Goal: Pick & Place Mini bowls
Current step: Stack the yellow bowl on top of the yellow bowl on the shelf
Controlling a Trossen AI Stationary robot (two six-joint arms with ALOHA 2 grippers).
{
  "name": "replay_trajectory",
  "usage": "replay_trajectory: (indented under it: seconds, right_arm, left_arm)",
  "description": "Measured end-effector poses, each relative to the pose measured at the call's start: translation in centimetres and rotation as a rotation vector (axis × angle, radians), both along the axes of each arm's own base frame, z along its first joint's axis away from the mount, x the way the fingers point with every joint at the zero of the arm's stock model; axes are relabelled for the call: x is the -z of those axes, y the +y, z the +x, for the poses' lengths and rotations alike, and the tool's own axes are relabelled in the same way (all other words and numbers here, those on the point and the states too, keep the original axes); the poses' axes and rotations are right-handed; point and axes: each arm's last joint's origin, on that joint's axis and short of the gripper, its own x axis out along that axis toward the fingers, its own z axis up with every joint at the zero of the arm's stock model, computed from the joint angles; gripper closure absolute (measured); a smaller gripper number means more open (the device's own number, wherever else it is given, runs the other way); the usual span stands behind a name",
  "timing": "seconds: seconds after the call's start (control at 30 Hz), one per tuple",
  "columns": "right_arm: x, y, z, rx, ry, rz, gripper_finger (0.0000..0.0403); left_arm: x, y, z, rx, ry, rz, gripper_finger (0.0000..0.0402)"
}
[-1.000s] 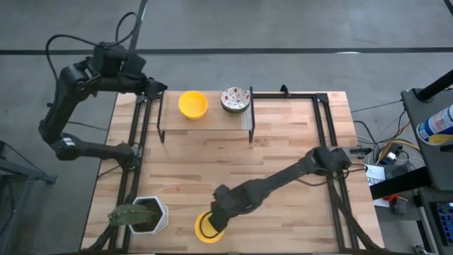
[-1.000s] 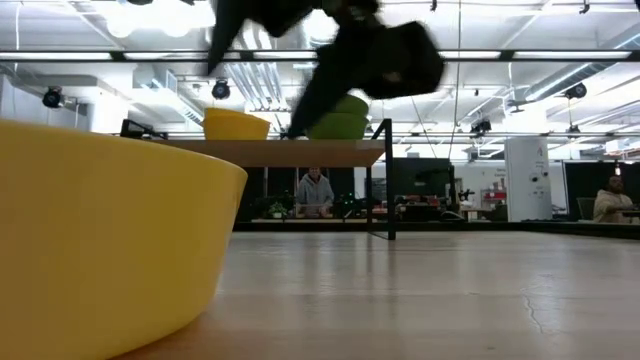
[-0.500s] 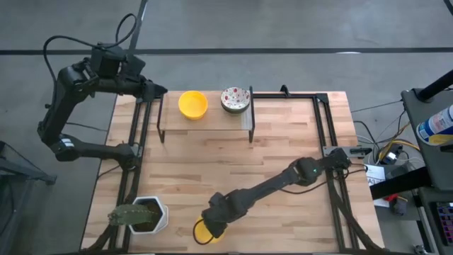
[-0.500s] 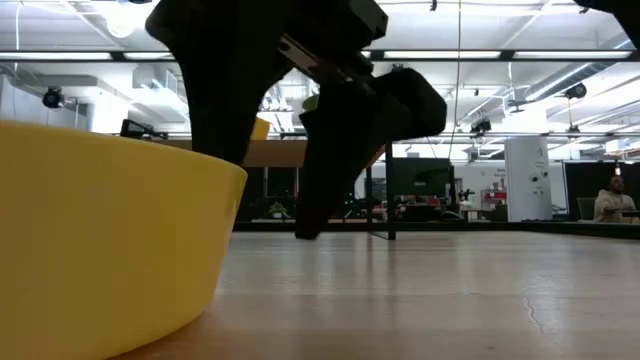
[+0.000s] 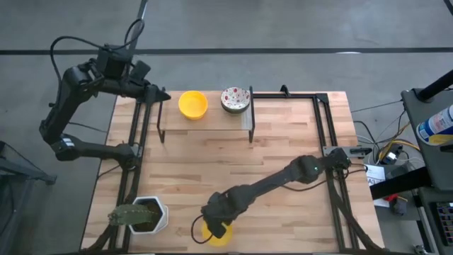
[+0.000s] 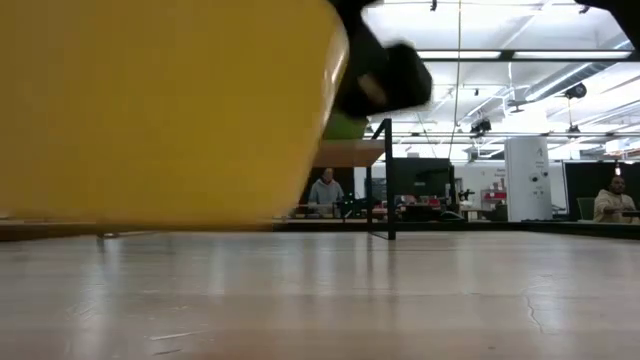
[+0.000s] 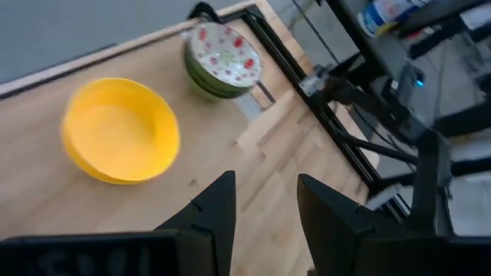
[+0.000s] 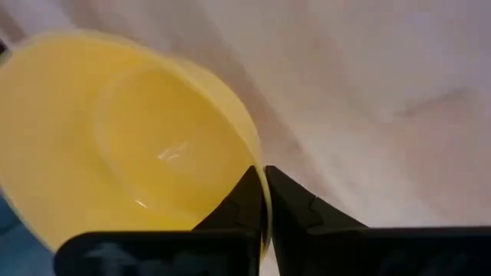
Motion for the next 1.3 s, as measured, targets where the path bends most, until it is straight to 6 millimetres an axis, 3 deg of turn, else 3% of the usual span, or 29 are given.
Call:
replay_trajectory:
  seconds: [0.17, 0.4, 0.63, 0.9, 1.3]
  right_arm:
    - [-3.7, -2.3, -1.0, 0.040, -0.015, -0.116, 0.0394]
    - [-10.9, -6.3, -2.9, 0.192, -0.167, -0.232, 0.0394]
    - [-15.7, -11.1, -4.7, 0.288, -0.199, -0.120, 0.0394]
    - [-16.0, -15.3, -5.5, 0.276, -0.067, -0.009, 0.0394]
    - [-16.1, -20.3, -5.5, 0.294, -0.067, -0.019, 0.0394]
  left_arm:
    - [-0.1, -0.6, 0.5, 0.067, -0.016, 0.014, 0.0271]
    - [-0.7, -1.6, 1.4, 0.157, -0.066, 0.072, 0.0271]
    - [0.0, -2.4, 4.0, 0.210, -0.034, -0.058, 0.0271]
    - [2.8, -3.0, 8.3, 0.269, 0.173, -0.161, 0.0271]
    - [6.2, -3.8, 13.4, 0.323, 0.369, -0.196, 0.0271]
